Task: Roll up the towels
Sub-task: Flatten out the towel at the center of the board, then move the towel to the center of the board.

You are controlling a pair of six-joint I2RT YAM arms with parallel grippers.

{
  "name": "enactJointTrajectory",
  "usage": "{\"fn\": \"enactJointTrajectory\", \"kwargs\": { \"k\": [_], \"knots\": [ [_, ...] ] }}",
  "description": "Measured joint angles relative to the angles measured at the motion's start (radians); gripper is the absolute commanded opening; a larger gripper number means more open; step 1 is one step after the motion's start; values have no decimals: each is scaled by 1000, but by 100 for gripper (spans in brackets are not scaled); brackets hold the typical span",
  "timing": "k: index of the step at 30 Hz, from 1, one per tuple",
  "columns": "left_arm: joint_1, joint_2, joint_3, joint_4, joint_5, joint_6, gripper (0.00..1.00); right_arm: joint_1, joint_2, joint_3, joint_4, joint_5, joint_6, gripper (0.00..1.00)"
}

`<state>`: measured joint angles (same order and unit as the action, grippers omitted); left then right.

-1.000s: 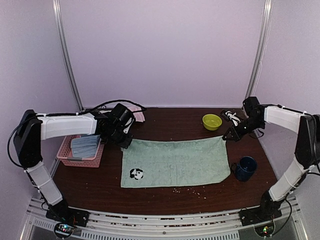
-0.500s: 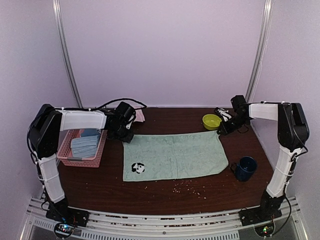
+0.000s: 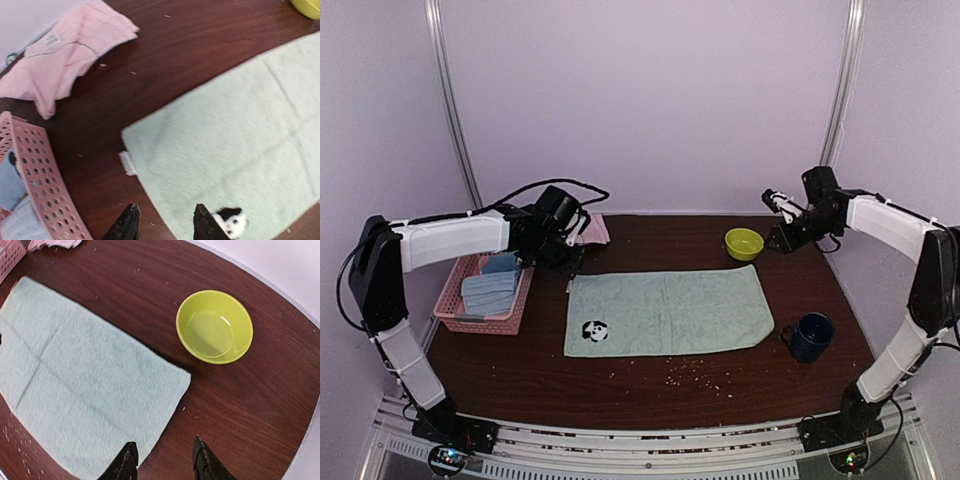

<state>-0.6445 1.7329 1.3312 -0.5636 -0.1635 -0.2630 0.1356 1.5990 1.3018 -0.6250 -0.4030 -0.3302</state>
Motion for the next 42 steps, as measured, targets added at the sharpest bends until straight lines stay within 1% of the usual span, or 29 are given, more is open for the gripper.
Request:
{"fn": "enactJointTrajectory", "kwargs": {
  "k": [3,7,10,14,17,20,24,28,32,38,40,42],
  "knots": [
    [-87,-42,-58,-25,106,1,29,11,-53,-31,-92,13,-98,41],
    [-177,-17,-141,-45,222,-7,27,21,-2,-50,-195,43,-196,41],
    [-180,6,-185,-52,254,-19,27,23,65,-48,-224,60,-207,40],
    [-168,18,-193,-48,273,-27,27,30,167,6,-270,64,-207,41],
    [-167,28,-201,-40,273,-36,27,50,213,34,-285,70,-206,44],
    [-167,52,-220,-40,268,-49,27,69,248,49,-318,78,-204,53],
    [-167,66,-251,-35,254,-72,27,77,300,77,-389,60,-216,58],
    [-167,57,-268,-20,241,-103,27,79,346,104,-454,53,-221,58],
    [-166,34,-301,-4,225,-138,26,95,375,106,-475,57,-219,55],
    [-144,-23,-364,-11,192,-194,26,187,396,111,-460,54,-185,51],
    [-132,-41,-379,-35,172,-209,30,215,408,136,-449,34,-162,51],
    [-124,-52,-384,-68,157,-216,35,230,416,179,-444,17,-143,51]
  ]
}}
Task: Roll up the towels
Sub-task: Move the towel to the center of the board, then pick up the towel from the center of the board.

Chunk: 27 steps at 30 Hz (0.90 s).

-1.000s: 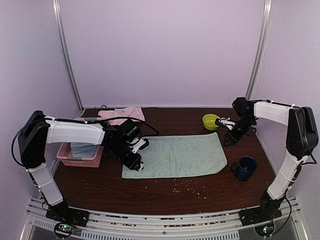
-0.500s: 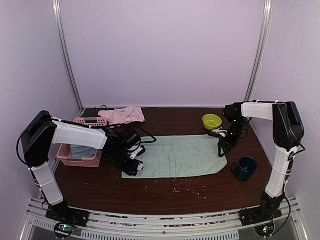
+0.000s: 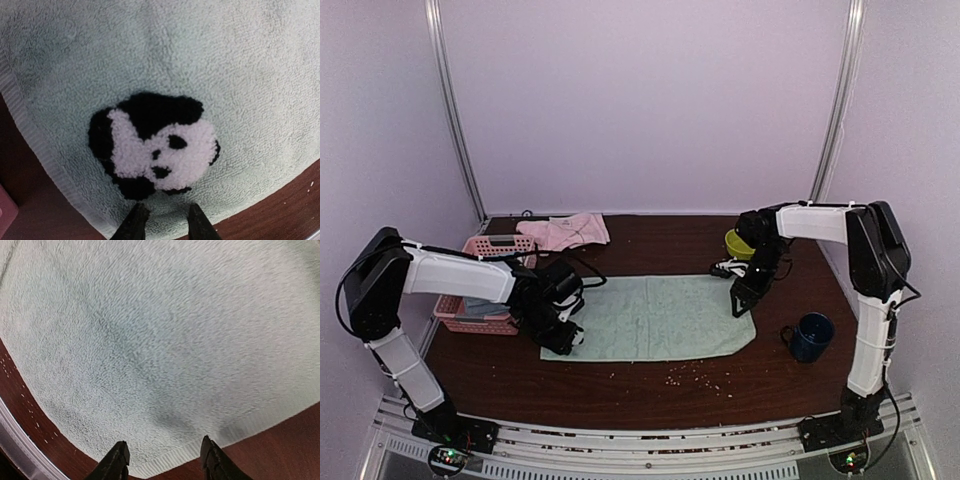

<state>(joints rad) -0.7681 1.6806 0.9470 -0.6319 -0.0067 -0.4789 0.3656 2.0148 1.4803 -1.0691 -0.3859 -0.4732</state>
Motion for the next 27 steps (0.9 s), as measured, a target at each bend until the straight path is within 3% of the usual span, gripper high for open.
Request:
{"fn": "enactJointTrajectory", "kwargs": {
  "k": [4,8,11,18,27],
  "knots": [
    [3,-35,17,-80,11,11,50,-10,-10,51,0,-2,15,52],
    [35,-104,137,-139,34,41,52,-37,-19,92,-10,5,42,49],
    [122,-110,242,-130,34,64,51,-62,-19,134,29,34,79,48],
    [289,124,457,-92,-40,108,46,-90,36,208,177,75,159,51],
    [371,319,500,-60,-8,142,46,-90,146,217,258,75,216,50]
  ]
}}
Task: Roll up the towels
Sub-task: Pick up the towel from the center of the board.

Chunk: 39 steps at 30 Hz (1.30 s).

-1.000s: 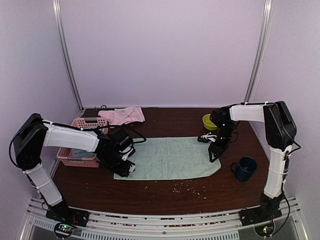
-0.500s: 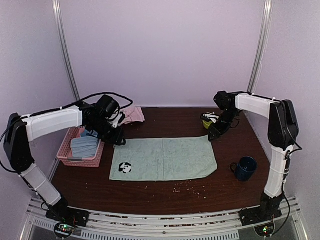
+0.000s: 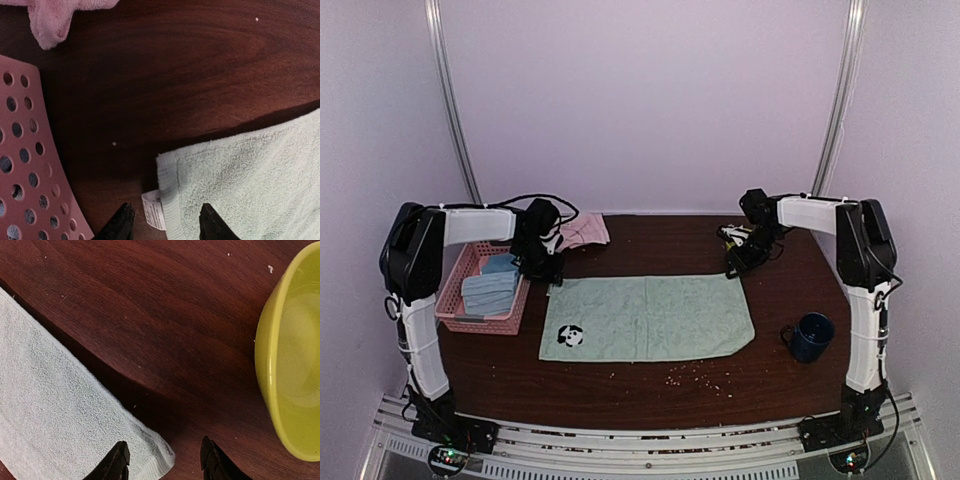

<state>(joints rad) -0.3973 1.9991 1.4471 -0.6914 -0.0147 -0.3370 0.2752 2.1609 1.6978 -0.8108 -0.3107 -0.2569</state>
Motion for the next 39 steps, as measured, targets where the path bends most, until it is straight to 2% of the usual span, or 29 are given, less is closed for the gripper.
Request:
{"fn": "enactJointTrajectory", "kwargs": {
  "k": [2,8,11,16,19,27,29,32,34,39],
  "knots": [
    [12,14,7,14,12,7,46,0,5,1,2,-2,4,47],
    [21,38,18,42,38,18,46,0,7,2,20,-10,27,24],
    [23,56,19,55,45,18,46,-1,7,2,28,-15,27,16],
    [26,84,22,75,45,18,45,-2,7,2,36,-29,32,13],
    [27,95,38,92,47,17,40,-3,7,2,39,-32,32,13],
    [43,122,64,125,78,14,8,-3,7,2,46,-35,33,11],
    [44,122,64,127,85,13,0,-3,7,-1,51,-39,33,6],
    [44,120,61,132,90,17,0,-4,5,-11,62,-45,32,0],
    [44,104,42,149,92,17,0,-7,-6,-29,71,-51,29,0],
    [44,-70,-55,175,102,17,0,-23,-120,-98,80,-69,28,0]
  ]
}}
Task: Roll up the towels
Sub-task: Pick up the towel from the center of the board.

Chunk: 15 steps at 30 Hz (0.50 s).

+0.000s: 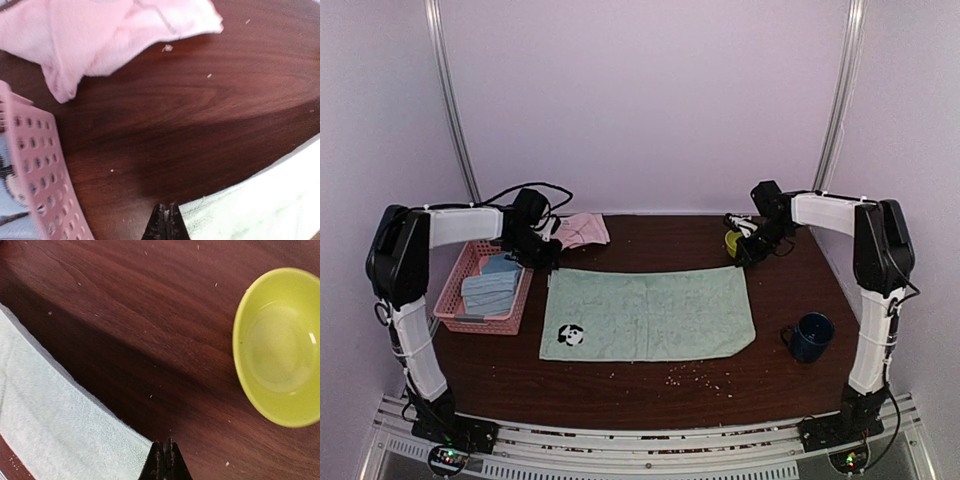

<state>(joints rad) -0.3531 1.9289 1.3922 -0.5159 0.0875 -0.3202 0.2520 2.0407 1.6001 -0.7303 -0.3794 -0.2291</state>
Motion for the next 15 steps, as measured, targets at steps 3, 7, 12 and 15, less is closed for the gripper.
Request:
{"fn": "enactJointTrajectory", "kwargs": {
  "k": [3,7,12,15],
  "knots": [
    [0,-167,-46,19,7,0,0,-10,-142,-35,6,-17,-1,0],
    [-1,-393,-98,72,30,1,0,-13,-361,-74,37,-49,-3,0],
    [-6,-618,-174,98,49,13,0,-13,-600,-170,76,-108,-4,0],
    [-14,-730,-209,93,64,28,0,-13,-701,-234,81,-140,-12,0]
  ]
}}
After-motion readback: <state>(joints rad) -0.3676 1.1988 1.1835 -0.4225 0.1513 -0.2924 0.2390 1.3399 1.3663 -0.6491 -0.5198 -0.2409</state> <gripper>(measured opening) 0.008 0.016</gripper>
